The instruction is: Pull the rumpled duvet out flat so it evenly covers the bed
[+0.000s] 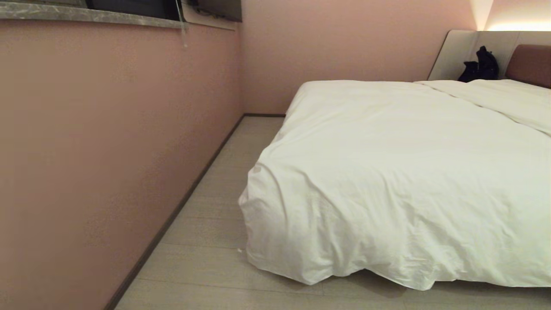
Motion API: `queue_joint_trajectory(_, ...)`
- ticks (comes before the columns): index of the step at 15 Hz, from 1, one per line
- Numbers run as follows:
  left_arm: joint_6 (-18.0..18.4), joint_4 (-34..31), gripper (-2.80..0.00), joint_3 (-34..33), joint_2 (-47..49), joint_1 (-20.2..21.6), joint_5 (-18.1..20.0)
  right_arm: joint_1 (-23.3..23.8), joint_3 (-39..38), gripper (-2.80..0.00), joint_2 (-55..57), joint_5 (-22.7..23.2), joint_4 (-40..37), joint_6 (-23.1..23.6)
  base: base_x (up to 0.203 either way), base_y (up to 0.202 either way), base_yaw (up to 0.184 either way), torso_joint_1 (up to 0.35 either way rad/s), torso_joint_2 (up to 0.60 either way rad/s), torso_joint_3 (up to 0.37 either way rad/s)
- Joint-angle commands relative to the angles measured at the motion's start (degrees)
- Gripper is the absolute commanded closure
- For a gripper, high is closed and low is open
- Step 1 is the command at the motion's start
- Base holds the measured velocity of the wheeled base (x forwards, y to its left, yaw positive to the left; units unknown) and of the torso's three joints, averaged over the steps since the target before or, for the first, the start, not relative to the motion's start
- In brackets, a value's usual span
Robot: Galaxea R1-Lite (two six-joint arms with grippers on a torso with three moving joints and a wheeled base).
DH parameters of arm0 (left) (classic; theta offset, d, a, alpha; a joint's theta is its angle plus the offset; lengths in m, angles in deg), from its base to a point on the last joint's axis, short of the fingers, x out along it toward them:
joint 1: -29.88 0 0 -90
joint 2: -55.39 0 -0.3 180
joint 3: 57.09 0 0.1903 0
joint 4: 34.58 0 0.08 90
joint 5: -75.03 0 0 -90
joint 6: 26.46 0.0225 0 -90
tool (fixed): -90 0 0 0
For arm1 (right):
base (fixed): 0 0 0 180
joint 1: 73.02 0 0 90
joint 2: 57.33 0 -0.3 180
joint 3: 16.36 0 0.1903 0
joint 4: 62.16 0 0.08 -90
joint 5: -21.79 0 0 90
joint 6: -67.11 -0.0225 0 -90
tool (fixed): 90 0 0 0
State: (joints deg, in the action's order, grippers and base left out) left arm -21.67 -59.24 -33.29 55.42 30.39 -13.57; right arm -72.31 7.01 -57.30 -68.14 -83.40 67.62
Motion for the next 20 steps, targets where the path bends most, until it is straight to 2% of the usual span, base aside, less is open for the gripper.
queue_joint_trajectory(1,0.04,-0.02,0.00,0.00,-0.02,0.02,0.00,0.00,0.00,0.00,-0.02,0.01,-0.01,0.02,0.000,0.194,-0.001,0.002,0.01,-0.005)
queue_joint_trajectory(9,-0.05,0.07,0.00,-0.09,-0.02,0.02,0.00,0.00,0.00,0.00,-0.02,0.01,-0.01,0.02,0.000,0.170,0.000,0.000,0.00,0.002)
queue_joint_trajectory(20,-0.23,0.07,0.00,-0.18,-0.02,0.02,0.00,0.00,0.00,0.00,-0.02,0.01,-0.01,0.02,0.000,0.000,0.000,0.000,0.00,0.000)
